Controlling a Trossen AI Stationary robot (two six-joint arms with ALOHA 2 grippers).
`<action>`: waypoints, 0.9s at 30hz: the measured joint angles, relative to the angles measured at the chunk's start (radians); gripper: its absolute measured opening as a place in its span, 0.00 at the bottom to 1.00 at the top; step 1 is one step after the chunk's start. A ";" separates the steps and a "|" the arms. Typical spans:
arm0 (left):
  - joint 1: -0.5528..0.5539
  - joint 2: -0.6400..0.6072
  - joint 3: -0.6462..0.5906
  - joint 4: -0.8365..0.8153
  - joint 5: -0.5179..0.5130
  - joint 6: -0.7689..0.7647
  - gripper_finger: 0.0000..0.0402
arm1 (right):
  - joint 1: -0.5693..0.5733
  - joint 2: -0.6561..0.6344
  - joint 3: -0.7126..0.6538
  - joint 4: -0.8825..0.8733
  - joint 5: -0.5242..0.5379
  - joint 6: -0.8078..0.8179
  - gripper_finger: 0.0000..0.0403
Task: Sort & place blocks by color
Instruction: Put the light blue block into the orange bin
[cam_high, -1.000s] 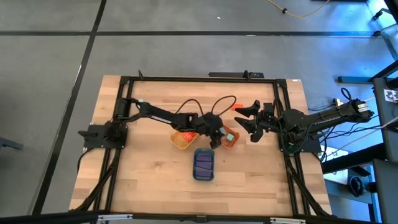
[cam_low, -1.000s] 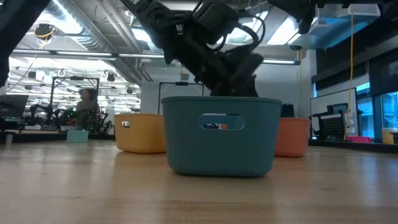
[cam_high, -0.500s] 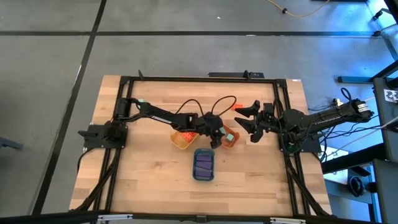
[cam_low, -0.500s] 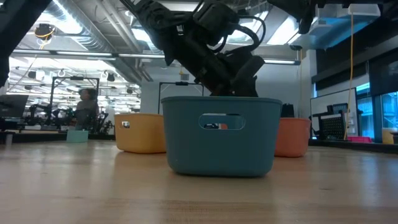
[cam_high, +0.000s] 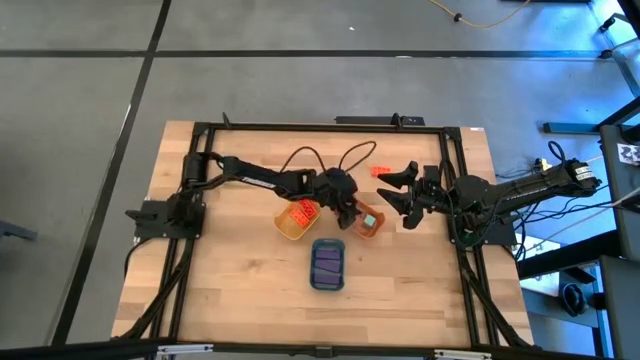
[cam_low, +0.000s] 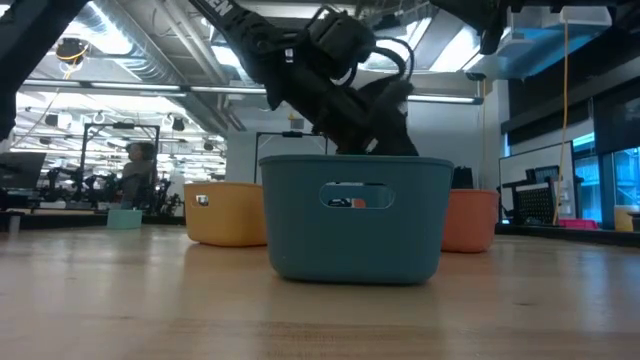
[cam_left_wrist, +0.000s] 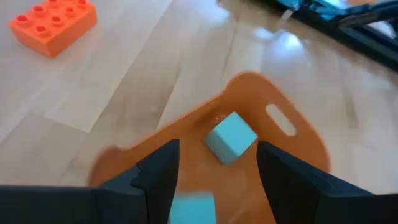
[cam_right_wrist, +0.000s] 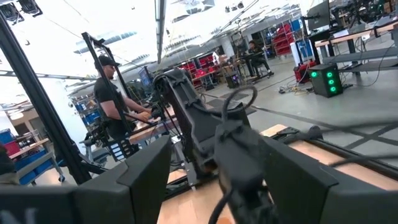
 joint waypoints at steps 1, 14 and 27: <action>0.008 -0.020 0.000 -0.023 0.014 0.000 0.51 | 0.000 0.000 0.000 0.000 0.000 0.000 0.60; 0.079 -0.467 -0.038 -0.120 0.020 0.163 0.50 | 0.000 0.000 0.000 0.008 -0.003 0.000 0.60; -0.098 -1.041 -0.575 0.180 -0.247 0.065 0.50 | 0.000 0.000 0.000 -0.001 -0.004 -0.048 0.60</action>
